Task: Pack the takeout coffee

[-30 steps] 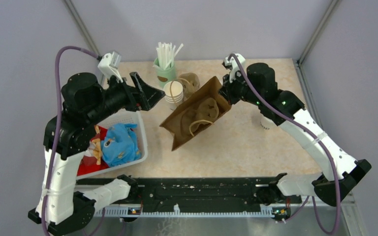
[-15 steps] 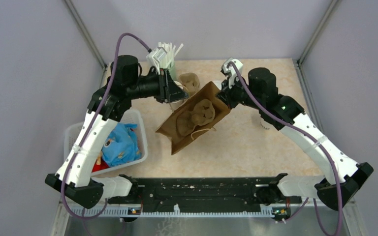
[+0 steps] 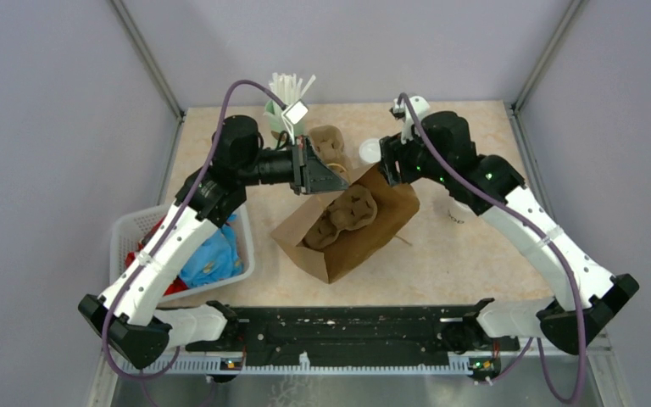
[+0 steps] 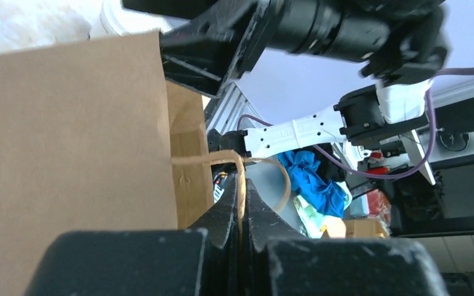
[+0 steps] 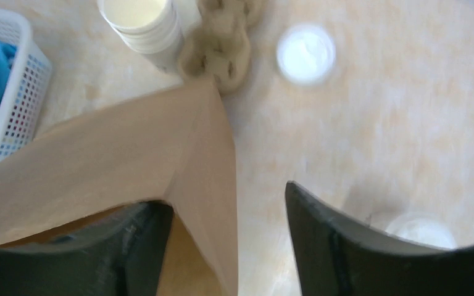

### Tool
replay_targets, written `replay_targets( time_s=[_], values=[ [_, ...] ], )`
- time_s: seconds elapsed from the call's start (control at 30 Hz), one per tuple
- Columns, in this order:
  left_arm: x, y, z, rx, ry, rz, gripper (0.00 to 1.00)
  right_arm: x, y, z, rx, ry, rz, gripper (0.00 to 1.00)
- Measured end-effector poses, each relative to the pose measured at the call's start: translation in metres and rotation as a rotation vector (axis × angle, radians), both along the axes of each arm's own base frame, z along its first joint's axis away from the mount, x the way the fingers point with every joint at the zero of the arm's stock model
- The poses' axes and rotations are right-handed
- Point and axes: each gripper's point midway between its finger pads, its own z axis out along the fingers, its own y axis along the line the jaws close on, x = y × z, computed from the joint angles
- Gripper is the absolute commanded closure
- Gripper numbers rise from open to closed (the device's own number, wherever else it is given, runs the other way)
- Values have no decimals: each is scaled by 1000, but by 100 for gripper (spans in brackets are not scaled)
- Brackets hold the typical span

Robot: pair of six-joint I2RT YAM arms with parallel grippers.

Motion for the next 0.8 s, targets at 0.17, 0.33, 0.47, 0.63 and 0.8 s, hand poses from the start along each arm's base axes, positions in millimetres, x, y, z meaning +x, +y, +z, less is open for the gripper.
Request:
replay_targets(
  time_s=[0.17, 0.33, 0.47, 0.63, 0.8],
  values=[
    [9, 3, -6, 2, 59, 98, 100, -7, -18, 27, 30, 188, -224, 23],
    [16, 4, -6, -1, 79, 143, 100, -50, -38, 25, 104, 373, -353, 19],
    [18, 1, -6, -7, 84, 140, 100, -94, -43, 0, 204, 527, -386, 20],
    [22, -3, -11, -3, 100, 131, 100, -124, -47, -33, 303, 655, -466, 34],
    [21, -4, -9, -6, 106, 119, 100, -118, -32, -67, 397, 713, -514, 67]
  ],
)
